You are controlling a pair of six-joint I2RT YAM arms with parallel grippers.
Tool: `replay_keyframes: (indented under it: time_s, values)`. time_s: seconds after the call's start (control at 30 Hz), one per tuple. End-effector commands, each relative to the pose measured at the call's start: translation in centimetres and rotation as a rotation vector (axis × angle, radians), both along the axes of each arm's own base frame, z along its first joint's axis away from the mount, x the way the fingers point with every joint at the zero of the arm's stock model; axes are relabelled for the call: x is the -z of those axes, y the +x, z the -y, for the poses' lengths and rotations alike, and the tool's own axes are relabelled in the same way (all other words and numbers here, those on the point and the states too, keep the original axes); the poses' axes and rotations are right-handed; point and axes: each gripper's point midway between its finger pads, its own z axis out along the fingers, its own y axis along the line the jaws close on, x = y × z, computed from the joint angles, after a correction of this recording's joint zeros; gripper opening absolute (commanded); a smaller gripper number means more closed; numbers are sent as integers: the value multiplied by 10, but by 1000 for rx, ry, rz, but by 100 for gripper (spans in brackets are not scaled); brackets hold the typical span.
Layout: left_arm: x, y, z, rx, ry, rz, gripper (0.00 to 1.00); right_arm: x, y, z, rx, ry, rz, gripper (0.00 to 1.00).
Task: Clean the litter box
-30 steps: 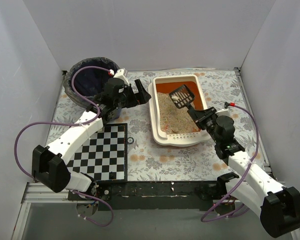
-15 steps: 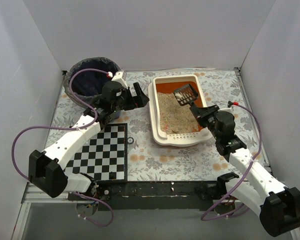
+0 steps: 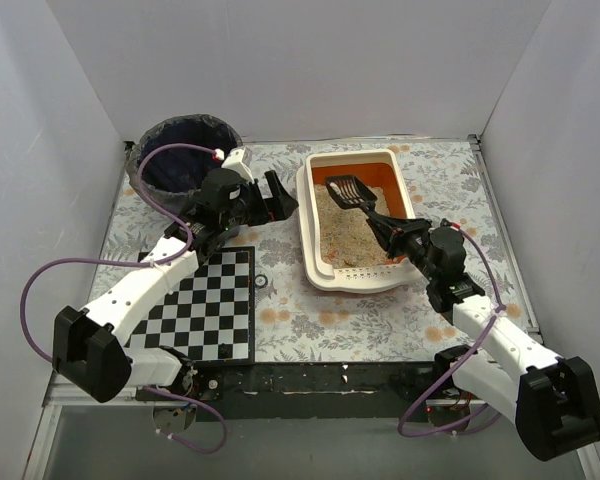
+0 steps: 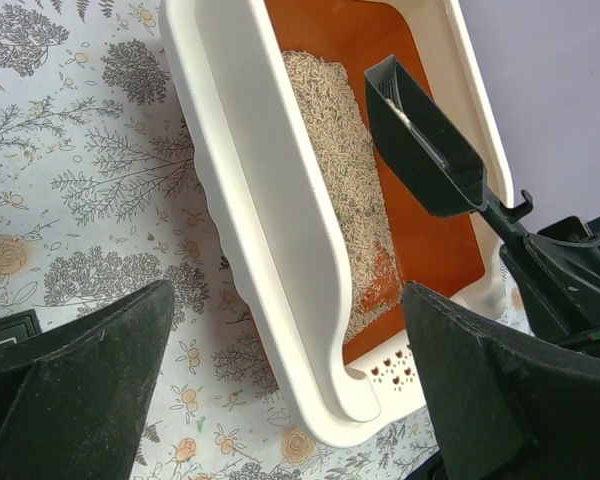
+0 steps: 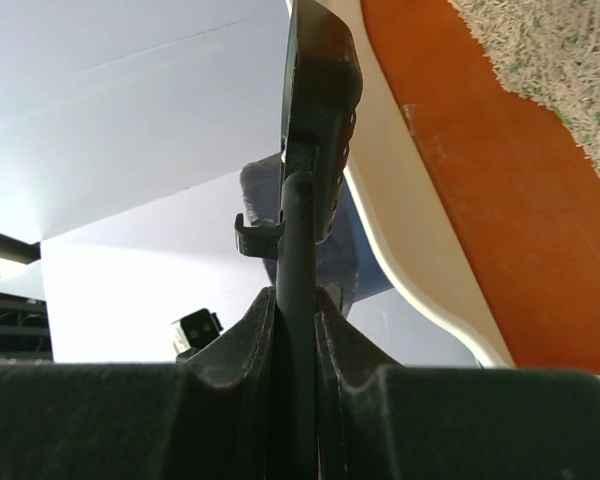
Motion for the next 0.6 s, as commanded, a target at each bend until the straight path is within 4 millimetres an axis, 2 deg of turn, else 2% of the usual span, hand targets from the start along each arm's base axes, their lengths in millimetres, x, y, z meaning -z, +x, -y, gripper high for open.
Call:
replay_keyframes:
  time_s: [0.0,0.1,0.2,0.23,0.33,0.4,0.57]
  values:
    - [-22,-4,0,16,-33,57,98,-33,2,12,66,78,86,1]
    - [-24,-5,-2,9,-33,62,98,-41,2,19,100,12,136,1]
    - [-25,-5,-3,2,-33,64,98,-43,3,17,81,-113,161,1]
    - [-24,-6,-4,0,-33,62,98,-47,9,22,109,-167,183,1]
    - [-23,-11,-7,-6,-35,57,98,-69,11,11,41,-276,266,1]
    - [-21,-15,-11,-16,-38,53,98,-75,13,8,19,-328,292,1]
    - [-21,-26,-21,-41,-48,59,98,-115,22,-2,-6,-370,436,1]
